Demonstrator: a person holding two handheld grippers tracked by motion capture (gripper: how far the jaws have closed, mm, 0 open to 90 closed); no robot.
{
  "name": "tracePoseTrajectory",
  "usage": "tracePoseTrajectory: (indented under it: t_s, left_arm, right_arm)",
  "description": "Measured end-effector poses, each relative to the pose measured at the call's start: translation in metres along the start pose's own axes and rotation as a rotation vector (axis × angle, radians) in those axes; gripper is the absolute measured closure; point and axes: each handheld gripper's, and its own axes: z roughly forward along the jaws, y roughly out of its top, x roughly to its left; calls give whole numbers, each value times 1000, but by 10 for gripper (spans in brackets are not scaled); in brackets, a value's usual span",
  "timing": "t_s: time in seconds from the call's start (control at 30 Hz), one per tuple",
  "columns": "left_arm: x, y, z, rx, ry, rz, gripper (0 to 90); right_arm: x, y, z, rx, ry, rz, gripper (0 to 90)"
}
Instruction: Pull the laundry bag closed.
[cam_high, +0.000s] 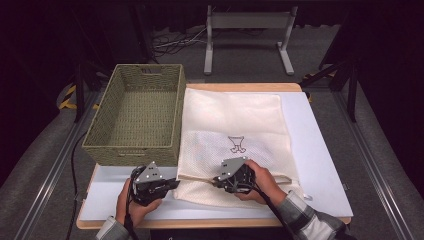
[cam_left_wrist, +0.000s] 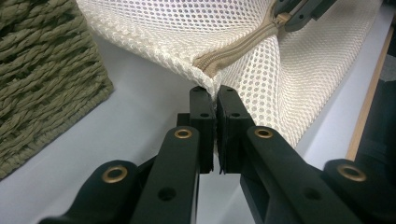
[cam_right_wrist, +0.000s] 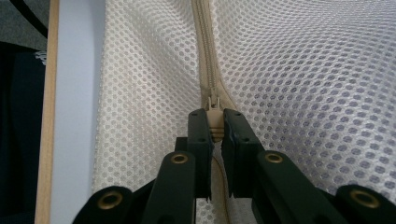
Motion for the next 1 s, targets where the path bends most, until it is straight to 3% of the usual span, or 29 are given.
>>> tracePoseTrajectory:
  t_s: [0.57,1.0]
  left_arm:
    - [-2,0,0,24,36,28,867]
    - [-3,0,1,28,37,28,867]
  right_arm:
    - [-2,-9,-11,7,-16,10,824]
    - [-2,-15,-16,15,-25,11,824]
